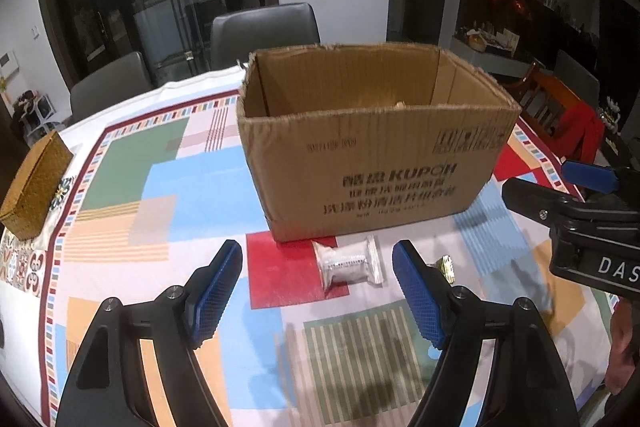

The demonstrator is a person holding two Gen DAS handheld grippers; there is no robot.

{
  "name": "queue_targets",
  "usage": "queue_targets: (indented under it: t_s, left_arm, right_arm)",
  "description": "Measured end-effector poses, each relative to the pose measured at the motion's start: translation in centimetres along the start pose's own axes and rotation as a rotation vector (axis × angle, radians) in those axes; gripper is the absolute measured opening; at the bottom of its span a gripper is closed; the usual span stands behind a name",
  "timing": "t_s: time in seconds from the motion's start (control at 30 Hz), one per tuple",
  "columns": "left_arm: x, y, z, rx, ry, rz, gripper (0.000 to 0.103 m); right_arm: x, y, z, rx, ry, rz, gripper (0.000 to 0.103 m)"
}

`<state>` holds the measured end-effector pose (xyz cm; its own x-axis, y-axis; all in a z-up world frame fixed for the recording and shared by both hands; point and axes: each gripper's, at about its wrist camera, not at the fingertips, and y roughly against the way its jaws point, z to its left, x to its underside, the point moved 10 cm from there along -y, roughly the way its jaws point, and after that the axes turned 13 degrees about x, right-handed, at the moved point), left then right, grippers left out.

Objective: Organize snacks
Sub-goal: 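Move both tools back from the box toward the white packet and gold candy, then grasp the white wrapped packet with the left tool while the right tool grasps the gold candy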

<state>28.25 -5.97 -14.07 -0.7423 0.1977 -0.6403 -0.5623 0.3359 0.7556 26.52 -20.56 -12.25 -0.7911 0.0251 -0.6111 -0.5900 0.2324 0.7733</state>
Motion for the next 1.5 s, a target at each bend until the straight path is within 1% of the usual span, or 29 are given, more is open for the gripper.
queue_targets:
  t_s: [0.23,0.47,0.8,1.17,1.23,1.3,1.43,1.5]
  left_arm:
    - [1.2,-2.3,-0.6,0.014,-0.001,0.033,0.077]
    - [1.6,-4.5,-0.7,0.023,0.0,0.055,0.077]
    - [2.4,-7.9,-0.2,0.026,0.003,0.098,0.077]
    - [3.3,-10.5,0.4,0.025,0.019,0.126,0.076]
    - [3.4,-10.9,0.5,0.031,0.018,0.128,0.07]
    - [3.6,-11.3,0.5,0.033,0.013,0.135,0.066]
    - [4.0,-11.8,0.6,0.04,0.011,0.133,0.061]
    - [4.1,-11.7,0.6,0.044,0.011,0.12,0.058]
  right_arm:
    - [1.7,-1.7,-0.6,0.006,-0.03,0.042,0.085]
    - [2.9,-3.1,-0.7,0.01,-0.047,0.069,0.085]
    - [3.9,-5.5,-0.4,0.0,-0.074,0.109,0.085]
    - [4.7,-8.5,-0.3,-0.003,-0.091,0.151,0.085]
    - [4.8,-8.9,-0.3,-0.005,-0.093,0.155,0.085]
    - [4.9,-9.2,-0.1,-0.007,-0.094,0.159,0.085]
    - [5.2,-9.6,0.1,-0.006,-0.089,0.163,0.085]
    - [5.4,-9.7,0.1,-0.004,-0.087,0.162,0.085]
